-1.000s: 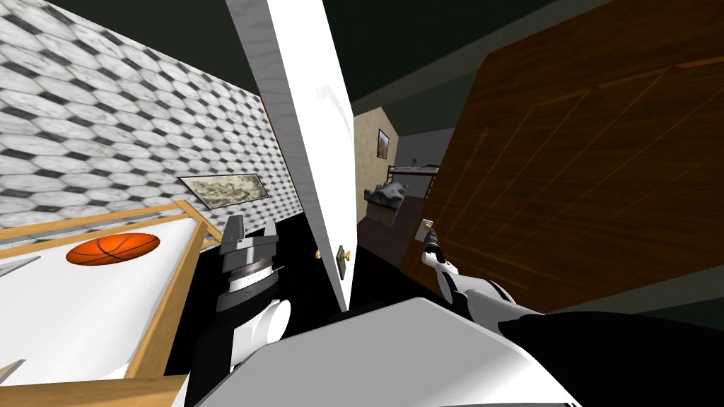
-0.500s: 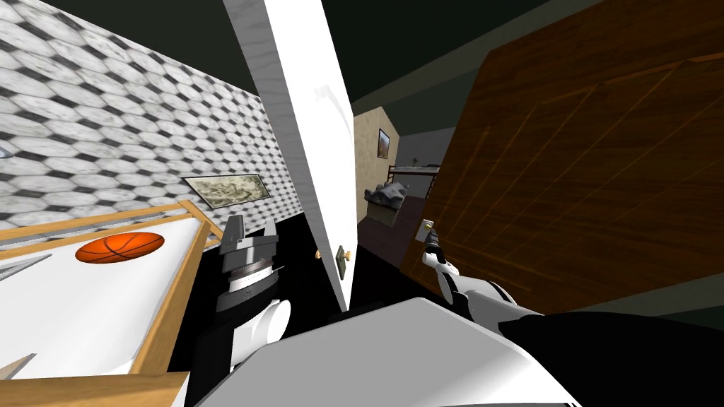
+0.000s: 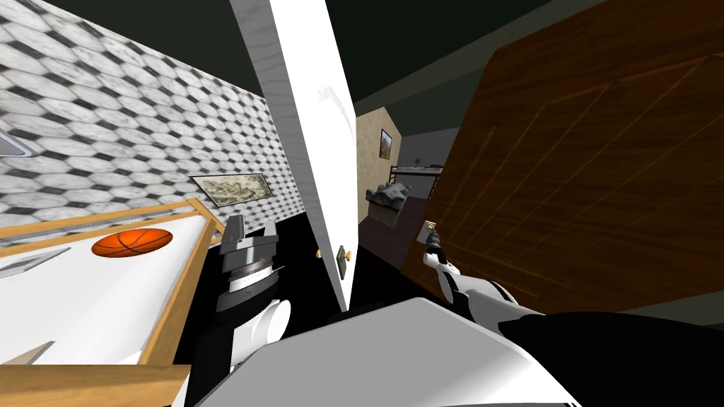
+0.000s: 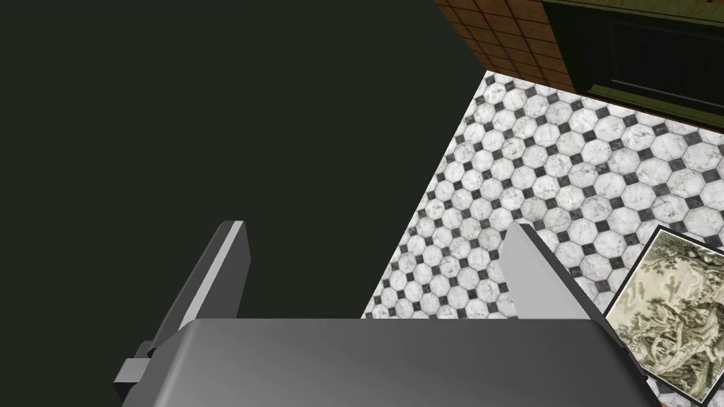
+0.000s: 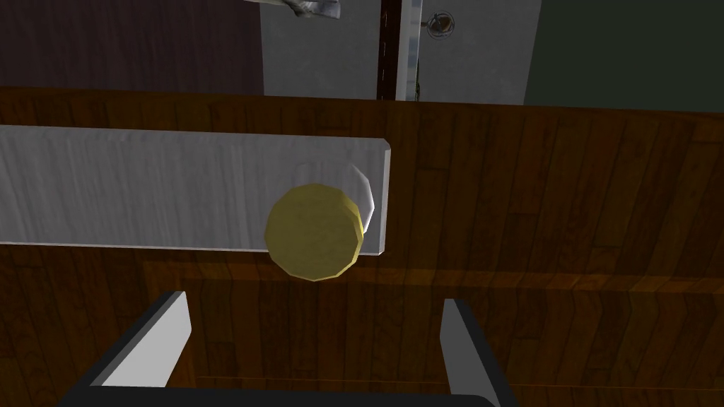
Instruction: Pull the door open
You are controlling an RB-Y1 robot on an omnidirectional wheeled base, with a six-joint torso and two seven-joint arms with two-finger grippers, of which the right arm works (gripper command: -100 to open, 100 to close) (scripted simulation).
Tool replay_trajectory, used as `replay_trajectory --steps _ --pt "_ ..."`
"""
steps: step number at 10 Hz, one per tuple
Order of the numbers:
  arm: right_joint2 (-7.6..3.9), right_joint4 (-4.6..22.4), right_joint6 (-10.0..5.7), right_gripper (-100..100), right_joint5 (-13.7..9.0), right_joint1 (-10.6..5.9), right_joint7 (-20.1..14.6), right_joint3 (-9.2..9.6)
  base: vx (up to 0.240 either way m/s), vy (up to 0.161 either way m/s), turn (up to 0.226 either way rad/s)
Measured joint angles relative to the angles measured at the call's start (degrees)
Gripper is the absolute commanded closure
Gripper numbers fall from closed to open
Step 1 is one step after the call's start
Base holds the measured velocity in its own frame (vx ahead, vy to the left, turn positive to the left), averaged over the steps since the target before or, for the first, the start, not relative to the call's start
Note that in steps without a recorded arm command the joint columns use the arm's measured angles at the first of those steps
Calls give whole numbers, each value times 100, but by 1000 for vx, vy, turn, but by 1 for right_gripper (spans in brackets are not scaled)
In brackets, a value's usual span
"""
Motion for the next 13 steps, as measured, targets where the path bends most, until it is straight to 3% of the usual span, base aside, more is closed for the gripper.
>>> replay_trajectory --steps 1,5,13 --pt "47 -216 72 -100 -58 108 88 -105 -2 -103 128" --pt "-66 21 -5 -100 -104 56 107 -182 -2 -53 59" --pt "-61 -10 1 -100 -128 90 140 -226 -2 -8 1"
